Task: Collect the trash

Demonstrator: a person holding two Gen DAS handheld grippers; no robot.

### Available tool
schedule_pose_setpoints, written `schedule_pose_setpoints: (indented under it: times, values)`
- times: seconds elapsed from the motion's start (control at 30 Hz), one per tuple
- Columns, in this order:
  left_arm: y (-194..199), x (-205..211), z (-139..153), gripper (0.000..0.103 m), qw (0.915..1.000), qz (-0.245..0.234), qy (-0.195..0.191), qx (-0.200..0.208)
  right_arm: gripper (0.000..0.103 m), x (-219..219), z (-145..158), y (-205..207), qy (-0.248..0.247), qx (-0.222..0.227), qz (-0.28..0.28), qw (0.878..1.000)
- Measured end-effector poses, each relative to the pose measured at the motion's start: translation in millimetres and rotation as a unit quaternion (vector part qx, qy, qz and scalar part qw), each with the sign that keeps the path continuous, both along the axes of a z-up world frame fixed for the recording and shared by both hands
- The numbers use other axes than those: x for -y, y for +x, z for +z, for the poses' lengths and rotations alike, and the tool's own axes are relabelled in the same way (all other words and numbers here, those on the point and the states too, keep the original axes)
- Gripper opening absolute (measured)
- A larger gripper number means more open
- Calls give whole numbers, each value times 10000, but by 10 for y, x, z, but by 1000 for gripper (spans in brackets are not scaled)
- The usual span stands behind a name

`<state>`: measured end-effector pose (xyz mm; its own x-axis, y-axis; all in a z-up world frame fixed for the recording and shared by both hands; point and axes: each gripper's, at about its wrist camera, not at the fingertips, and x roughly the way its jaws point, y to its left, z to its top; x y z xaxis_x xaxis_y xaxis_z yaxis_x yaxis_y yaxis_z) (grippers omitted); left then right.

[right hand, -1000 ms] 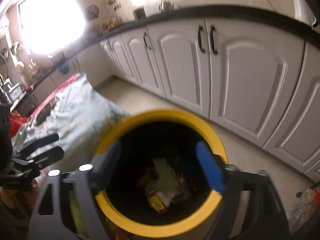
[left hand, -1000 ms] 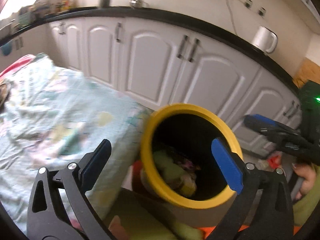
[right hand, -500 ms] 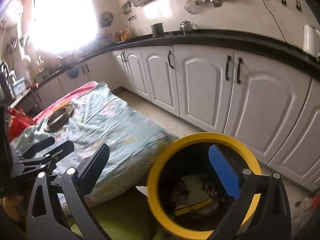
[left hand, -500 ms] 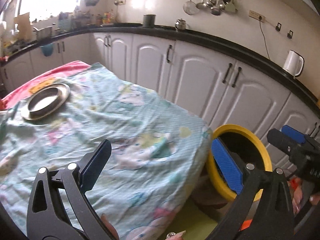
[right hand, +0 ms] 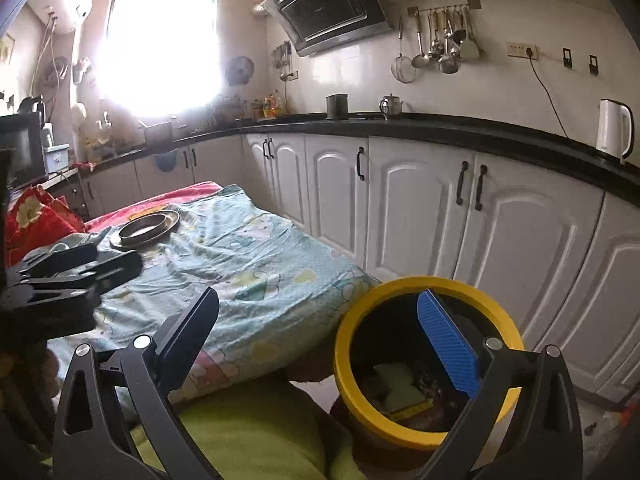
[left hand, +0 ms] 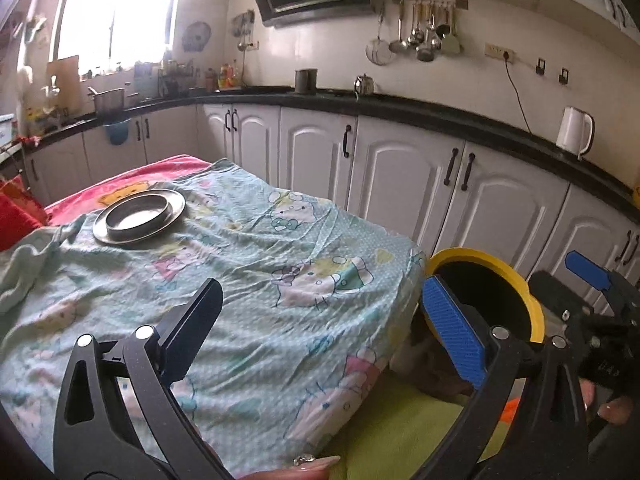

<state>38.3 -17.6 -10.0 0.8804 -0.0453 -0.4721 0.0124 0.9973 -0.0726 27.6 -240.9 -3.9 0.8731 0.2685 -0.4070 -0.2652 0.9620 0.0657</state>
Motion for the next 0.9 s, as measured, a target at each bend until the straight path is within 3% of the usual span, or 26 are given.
schedule_pose_setpoints:
  times: [0.13, 0.9]
  values:
    - [-138, 4, -34, 92, 9997, 124, -55, 180, 97, -5, 27, -141, 42, 276, 181, 9994]
    - [-185, 30, -36, 92, 9996, 119, -83, 259, 97, -72, -29, -35, -40, -6, 248, 9997]
